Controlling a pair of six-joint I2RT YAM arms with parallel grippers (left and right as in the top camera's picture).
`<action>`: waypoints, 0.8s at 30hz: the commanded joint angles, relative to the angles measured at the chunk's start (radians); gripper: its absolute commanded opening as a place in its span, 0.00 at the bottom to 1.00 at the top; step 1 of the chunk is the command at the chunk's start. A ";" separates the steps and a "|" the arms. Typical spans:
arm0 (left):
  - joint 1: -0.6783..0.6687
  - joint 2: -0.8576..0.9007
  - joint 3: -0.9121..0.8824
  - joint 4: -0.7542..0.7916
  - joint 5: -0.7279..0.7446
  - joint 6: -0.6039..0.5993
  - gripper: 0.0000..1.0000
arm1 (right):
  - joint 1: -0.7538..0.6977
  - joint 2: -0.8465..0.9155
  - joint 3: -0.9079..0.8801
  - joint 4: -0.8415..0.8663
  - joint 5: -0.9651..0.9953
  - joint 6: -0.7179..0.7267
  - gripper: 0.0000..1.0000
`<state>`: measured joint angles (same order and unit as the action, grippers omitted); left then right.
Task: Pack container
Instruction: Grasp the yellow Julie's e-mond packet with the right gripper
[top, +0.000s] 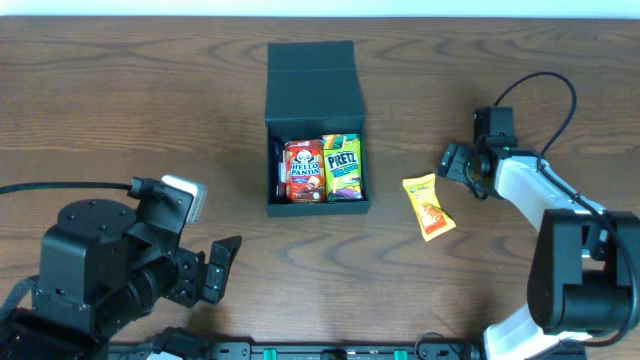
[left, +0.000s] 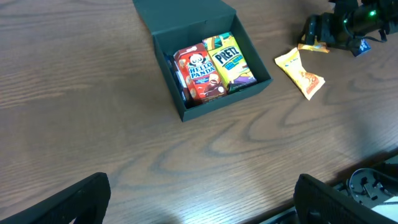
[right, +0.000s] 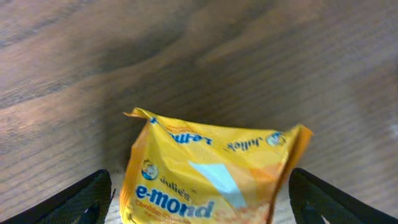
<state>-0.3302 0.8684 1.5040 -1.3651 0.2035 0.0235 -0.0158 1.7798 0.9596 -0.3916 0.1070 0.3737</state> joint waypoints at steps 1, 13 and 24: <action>0.001 0.001 0.017 -0.001 0.006 0.007 0.95 | -0.003 -0.010 -0.010 0.015 -0.010 -0.056 0.89; 0.001 0.001 0.017 -0.001 0.006 0.007 0.95 | -0.003 -0.008 -0.027 0.079 -0.011 -0.057 0.84; 0.001 0.001 0.017 -0.001 0.006 0.007 0.95 | -0.003 0.029 -0.027 0.096 -0.010 -0.058 0.80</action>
<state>-0.3298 0.8684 1.5040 -1.3651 0.2035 0.0235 -0.0154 1.7943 0.9398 -0.3004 0.1001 0.3275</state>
